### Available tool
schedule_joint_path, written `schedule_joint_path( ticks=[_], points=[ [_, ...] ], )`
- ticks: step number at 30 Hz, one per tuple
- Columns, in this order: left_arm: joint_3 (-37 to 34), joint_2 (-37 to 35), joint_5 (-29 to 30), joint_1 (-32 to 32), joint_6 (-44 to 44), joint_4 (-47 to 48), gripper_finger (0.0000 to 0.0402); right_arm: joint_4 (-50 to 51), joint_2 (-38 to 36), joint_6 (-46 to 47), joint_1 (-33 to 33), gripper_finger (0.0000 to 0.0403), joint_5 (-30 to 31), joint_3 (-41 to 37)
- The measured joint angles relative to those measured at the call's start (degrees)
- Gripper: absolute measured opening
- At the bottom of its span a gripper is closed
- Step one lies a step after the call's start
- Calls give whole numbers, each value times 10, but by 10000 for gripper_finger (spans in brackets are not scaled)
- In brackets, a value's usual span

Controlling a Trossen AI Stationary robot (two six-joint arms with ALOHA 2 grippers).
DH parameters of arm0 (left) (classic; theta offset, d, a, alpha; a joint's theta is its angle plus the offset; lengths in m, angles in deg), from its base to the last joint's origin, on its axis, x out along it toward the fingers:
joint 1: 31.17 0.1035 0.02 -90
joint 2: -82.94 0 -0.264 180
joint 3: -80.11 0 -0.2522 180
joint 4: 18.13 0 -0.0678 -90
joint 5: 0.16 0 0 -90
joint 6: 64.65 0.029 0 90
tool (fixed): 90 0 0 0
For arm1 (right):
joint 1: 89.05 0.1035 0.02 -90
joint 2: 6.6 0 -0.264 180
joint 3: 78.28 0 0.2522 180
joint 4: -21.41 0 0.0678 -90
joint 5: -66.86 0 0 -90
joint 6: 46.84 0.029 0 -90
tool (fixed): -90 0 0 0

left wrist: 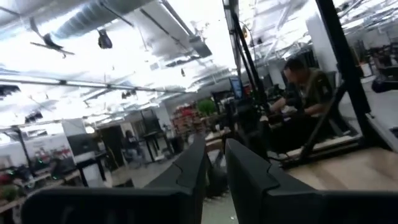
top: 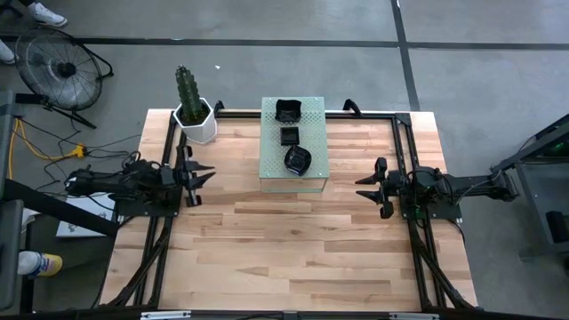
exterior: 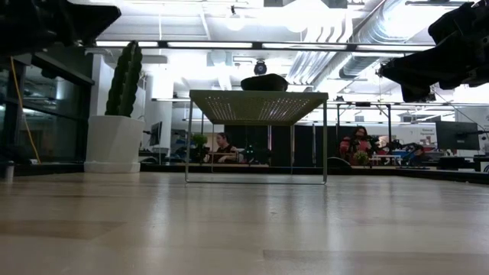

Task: Pick & Place Mini shaped plates
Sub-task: Return to Home Position

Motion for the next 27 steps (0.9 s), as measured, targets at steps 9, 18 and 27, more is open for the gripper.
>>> schedule_joint_path(
  ticks=[9, 18, 27],
  points=[
    [-1, -1, 16, 0, 9, 57, 60, 0, 0, 0, 0, 140, 0, 0],
    [-2, -1, 15, 0, 8, 178, 60, 0, 0, 0, 0, 140, 0, 0],
    [-2, 3, 12, 0, 8, 197, 60, 0, 0, 0, 0, 140, 0, 0]
  ],
)
